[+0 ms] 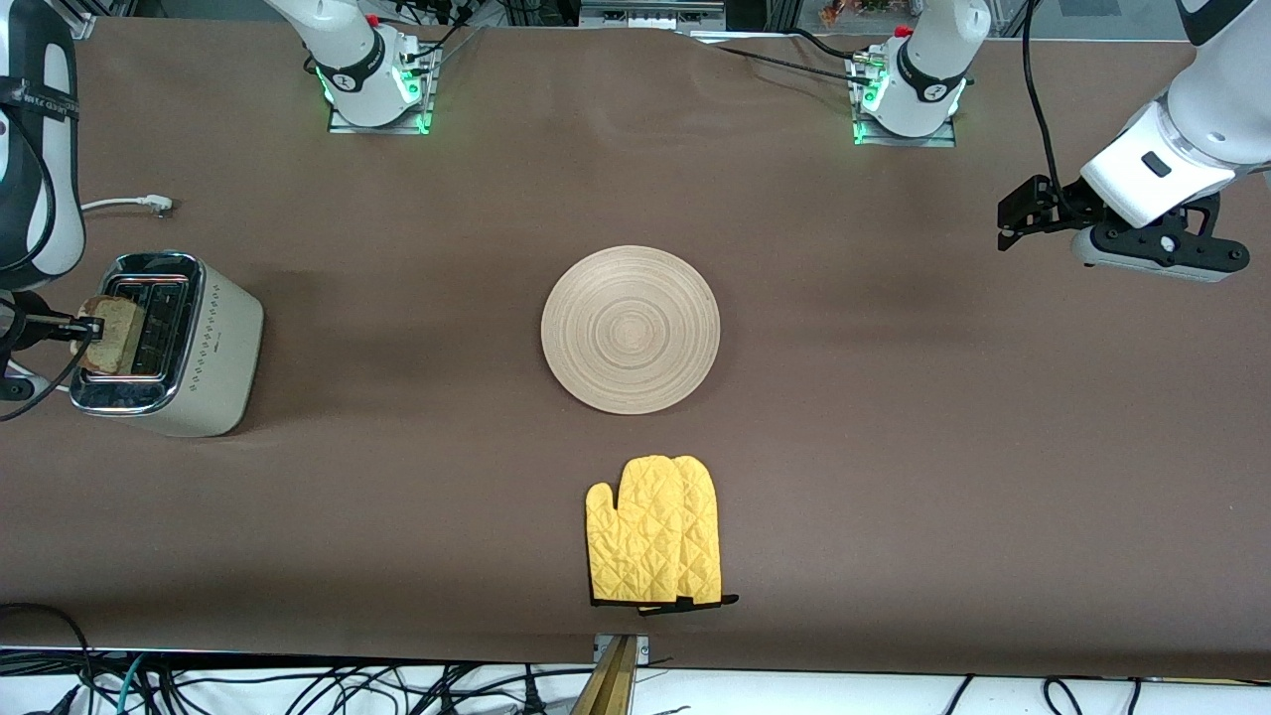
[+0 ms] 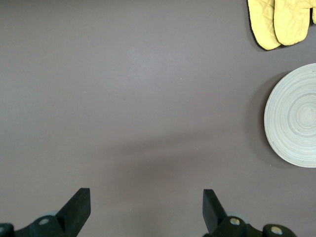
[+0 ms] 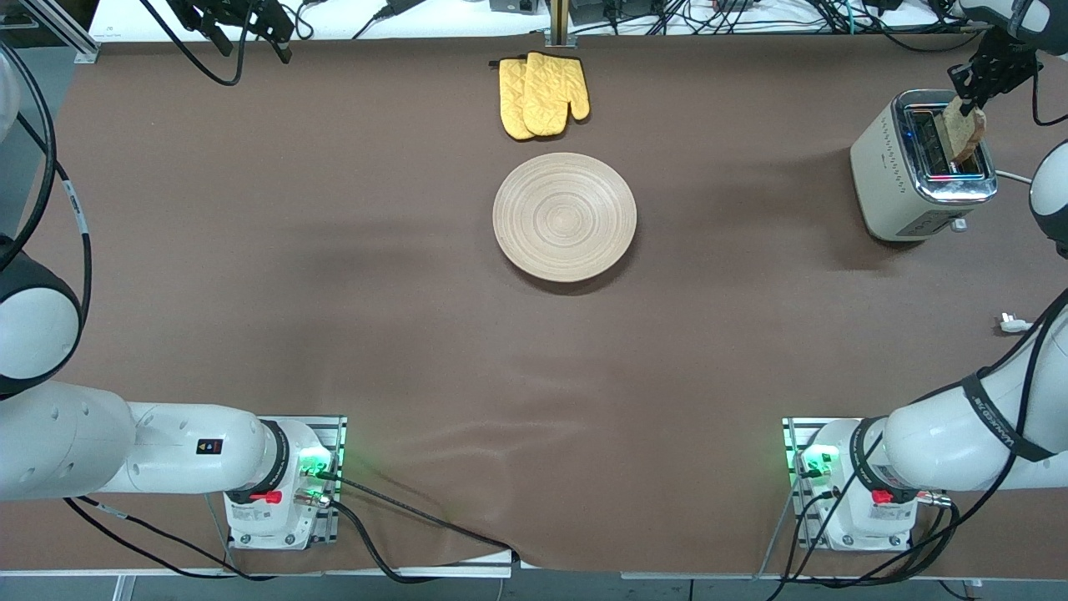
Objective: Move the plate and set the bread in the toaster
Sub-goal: 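Lower the bread slice into the toaster slot with the right gripper, then open the right gripper and raise it away from the toaster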
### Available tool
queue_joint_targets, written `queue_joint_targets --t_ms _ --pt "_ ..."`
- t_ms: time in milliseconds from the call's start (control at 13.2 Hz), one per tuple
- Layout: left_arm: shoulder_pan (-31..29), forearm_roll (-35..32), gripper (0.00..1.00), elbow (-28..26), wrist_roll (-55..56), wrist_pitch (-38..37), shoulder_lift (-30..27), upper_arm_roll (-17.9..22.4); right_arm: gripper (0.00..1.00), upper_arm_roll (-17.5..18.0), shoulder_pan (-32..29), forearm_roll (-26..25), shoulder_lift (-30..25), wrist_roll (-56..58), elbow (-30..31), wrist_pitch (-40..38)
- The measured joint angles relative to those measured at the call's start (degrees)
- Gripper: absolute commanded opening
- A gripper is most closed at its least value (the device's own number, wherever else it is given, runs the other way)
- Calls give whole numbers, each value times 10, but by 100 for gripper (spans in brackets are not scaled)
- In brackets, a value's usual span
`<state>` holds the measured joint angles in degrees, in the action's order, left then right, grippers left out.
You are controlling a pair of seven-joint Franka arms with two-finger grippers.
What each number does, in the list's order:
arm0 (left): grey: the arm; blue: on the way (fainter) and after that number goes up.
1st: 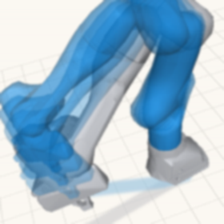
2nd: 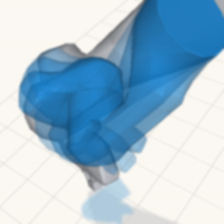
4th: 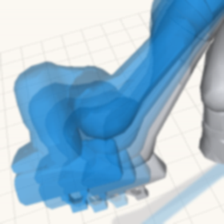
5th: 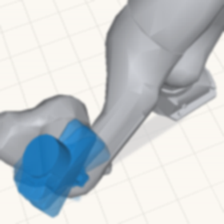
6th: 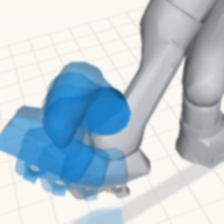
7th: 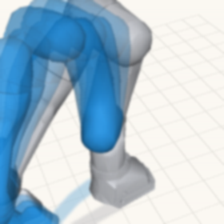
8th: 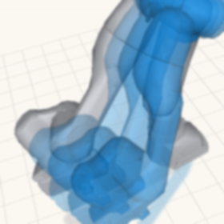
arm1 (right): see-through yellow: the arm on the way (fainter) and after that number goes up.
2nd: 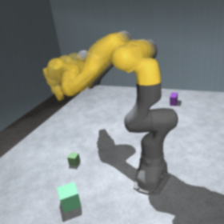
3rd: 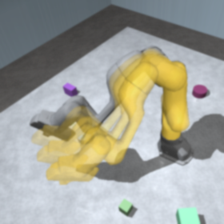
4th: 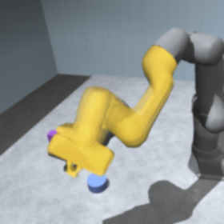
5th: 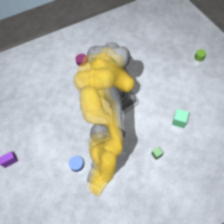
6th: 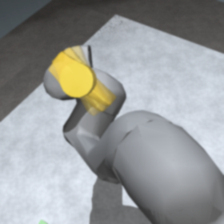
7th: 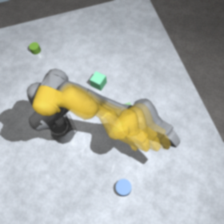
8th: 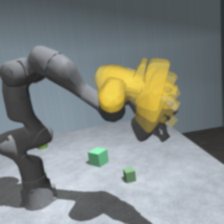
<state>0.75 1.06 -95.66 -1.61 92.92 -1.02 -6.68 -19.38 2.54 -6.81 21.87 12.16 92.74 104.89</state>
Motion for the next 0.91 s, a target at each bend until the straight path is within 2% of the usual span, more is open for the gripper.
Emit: queue_joint_targets --t_ms 379,531,682,910 --pt "0 0 100 0 0 0 0 0 100 2 2 25 -1 1 -19 1" --pt "0 0 100 0 0 0 0 0 100 5 3 39 -4 2 -43 -25" --pt "0 0 100 0 0 0 0 0 100 25 4 52 -7 3 -76 -62" --pt "0 0 100 0 0 0 0 0 100 79 8 61 -8 3 -106 -89"
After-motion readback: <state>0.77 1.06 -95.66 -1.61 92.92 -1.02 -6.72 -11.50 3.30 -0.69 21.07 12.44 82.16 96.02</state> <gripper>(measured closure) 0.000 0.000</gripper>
